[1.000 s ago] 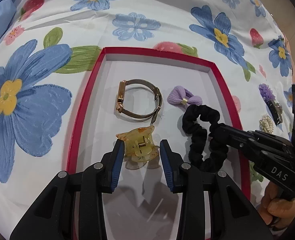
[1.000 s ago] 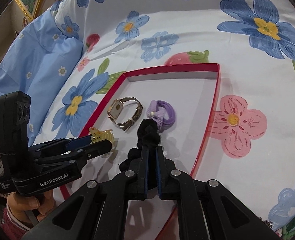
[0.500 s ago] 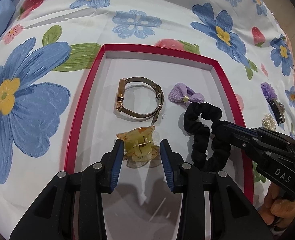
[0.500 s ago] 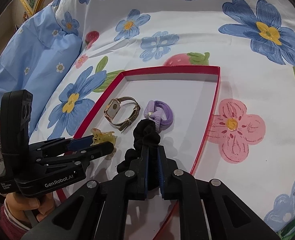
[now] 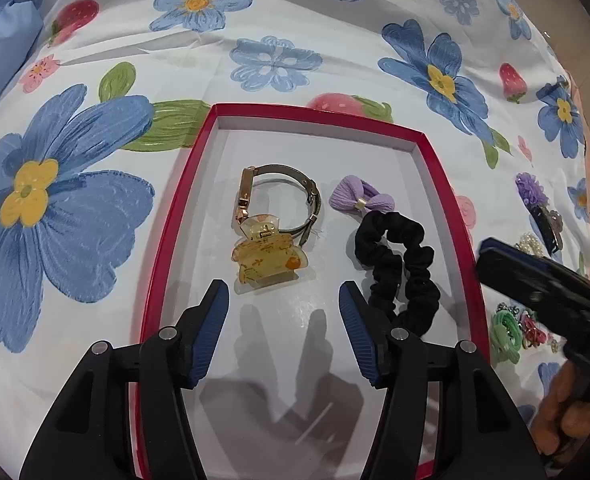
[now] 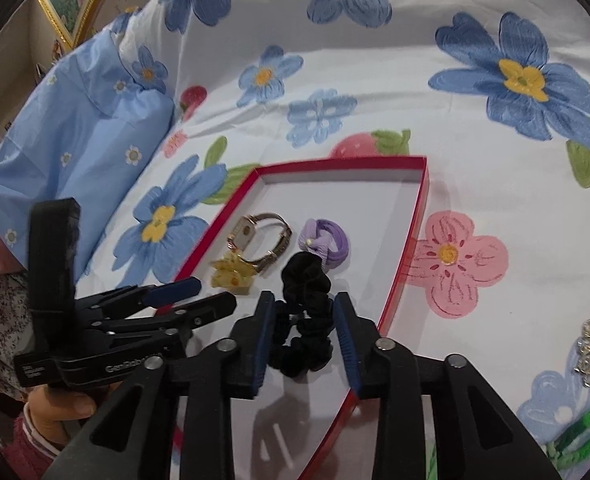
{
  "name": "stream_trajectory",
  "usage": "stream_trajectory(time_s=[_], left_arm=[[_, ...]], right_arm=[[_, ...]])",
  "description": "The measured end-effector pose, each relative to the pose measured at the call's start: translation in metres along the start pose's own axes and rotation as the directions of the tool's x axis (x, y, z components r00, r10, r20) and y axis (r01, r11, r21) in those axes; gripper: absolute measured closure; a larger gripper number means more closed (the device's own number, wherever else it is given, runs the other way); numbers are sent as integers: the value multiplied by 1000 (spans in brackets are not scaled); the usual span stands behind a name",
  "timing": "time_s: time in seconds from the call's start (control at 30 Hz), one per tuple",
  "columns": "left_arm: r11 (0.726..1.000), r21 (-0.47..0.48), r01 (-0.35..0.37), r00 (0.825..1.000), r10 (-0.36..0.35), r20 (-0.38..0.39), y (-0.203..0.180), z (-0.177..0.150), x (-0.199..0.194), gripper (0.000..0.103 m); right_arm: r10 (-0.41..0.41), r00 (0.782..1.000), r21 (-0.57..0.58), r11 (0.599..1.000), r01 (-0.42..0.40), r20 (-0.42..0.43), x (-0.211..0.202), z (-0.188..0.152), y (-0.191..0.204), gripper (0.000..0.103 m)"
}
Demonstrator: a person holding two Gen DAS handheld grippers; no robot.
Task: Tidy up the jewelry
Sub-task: 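Place the claw clip and scrunchie in the tray and open both tools, then move both tools back over the remaining jewelry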
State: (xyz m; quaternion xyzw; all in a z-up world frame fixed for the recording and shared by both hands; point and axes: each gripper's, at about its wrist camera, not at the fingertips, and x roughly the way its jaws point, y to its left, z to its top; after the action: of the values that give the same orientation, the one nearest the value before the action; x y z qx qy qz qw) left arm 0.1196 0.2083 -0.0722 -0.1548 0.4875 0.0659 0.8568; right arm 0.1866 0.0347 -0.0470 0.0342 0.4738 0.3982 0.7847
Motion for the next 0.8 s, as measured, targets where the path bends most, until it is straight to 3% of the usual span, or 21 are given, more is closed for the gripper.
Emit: stream_trajectory(time_s=[0.4, 0.8], left_arm=[[998, -34, 46, 997, -44, 57, -12, -15, -38, 44], [989, 0, 146, 981, -145, 127, -64, -41, -76, 36]], right_arm=[[-25, 996, 54, 998, 20, 85, -61, -21, -17, 60], [-139, 979, 131, 984, 120, 151, -131, -72, -58, 55]])
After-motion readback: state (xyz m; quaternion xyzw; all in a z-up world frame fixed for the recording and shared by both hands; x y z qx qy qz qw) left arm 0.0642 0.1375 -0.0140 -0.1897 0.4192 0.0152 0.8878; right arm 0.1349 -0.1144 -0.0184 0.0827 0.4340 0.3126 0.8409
